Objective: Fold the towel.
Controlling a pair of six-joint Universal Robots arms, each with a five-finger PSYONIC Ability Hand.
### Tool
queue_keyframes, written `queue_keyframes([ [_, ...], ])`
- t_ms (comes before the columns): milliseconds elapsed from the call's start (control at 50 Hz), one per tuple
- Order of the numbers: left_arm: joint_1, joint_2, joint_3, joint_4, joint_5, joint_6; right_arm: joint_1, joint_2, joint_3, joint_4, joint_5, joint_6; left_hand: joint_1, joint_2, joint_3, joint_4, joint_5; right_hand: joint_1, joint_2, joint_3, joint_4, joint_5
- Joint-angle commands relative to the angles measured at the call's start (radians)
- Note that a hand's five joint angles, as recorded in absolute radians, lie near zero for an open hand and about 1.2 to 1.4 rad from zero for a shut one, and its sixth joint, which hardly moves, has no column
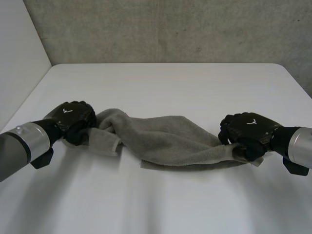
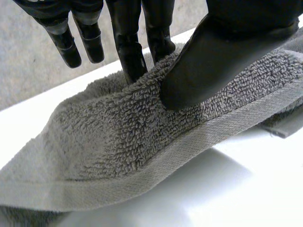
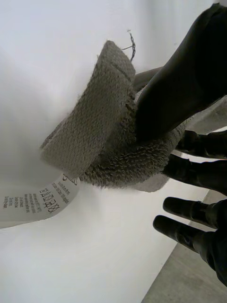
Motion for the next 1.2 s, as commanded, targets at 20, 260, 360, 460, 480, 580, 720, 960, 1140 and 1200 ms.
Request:
queue_keyframes([
  [20,0.013,-0.109,0.03,-0.013,-0.005,0.006,0.021,0.087,-0.046,-0.016,0.014,-0.001,0.103,0.091,-0.051,-0.059,0.075,0.087,0.093,-0.043,-0.076,0.064],
  [260,-0.073,-0.146,0.512,-0.004,-0.033,-0.14,0.186,0.097,-0.657,-0.286,0.229,0.374,0.103,0.091,-0.051,-0.059,0.075,0.087,0.093,-0.043,-0.076,0.064],
  [360,-0.054,-0.044,0.694,0.104,-0.03,-0.266,0.157,0.006,-0.722,-0.49,0.267,0.639,0.103,0.091,-0.051,-0.059,0.075,0.087,0.093,-0.043,-0.076,0.064],
  [460,0.006,0.053,0.616,0.29,-0.022,-0.406,0.117,-0.035,-0.642,-0.554,0.221,0.746,0.103,0.091,-0.051,-0.059,0.075,0.087,0.093,-0.043,-0.076,0.064],
  [480,0.029,0.064,0.563,0.334,-0.012,-0.432,0.111,-0.055,-0.589,-0.546,0.204,0.739,0.103,0.091,-0.051,-0.059,0.075,0.087,0.093,-0.043,-0.076,0.064],
  [580,0.094,0.072,0.388,0.434,0.066,-0.488,0.093,-0.092,-0.406,-0.549,0.155,0.686,0.103,0.091,-0.051,-0.059,0.075,0.087,0.093,-0.043,-0.076,0.064],
  [720,0.117,0.063,0.171,0.467,0.178,-0.477,0.039,-0.101,-0.166,-0.533,0.133,0.498,0.103,0.091,-0.051,-0.059,0.075,0.087,0.093,-0.043,-0.076,0.064],
  [960,0.158,-0.057,-0.079,0.487,0.347,-0.475,-0.088,-0.094,0.137,-0.523,0.063,0.263,0.103,0.091,-0.051,-0.059,0.075,0.087,0.093,-0.043,-0.076,0.064],
  [1140,0.164,-0.108,-0.071,0.477,0.346,-0.474,-0.082,-0.037,0.146,-0.506,0.053,0.257,0.103,0.091,-0.051,-0.059,0.075,0.087,0.093,-0.043,-0.076,0.064],
  [1200,0.166,-0.108,-0.07,0.484,0.34,-0.475,-0.079,-0.028,0.14,-0.505,0.053,0.257,-0.273,-0.285,-0.051,-0.059,-0.3,0.087,0.093,-0.043,-0.076,0.064],
])
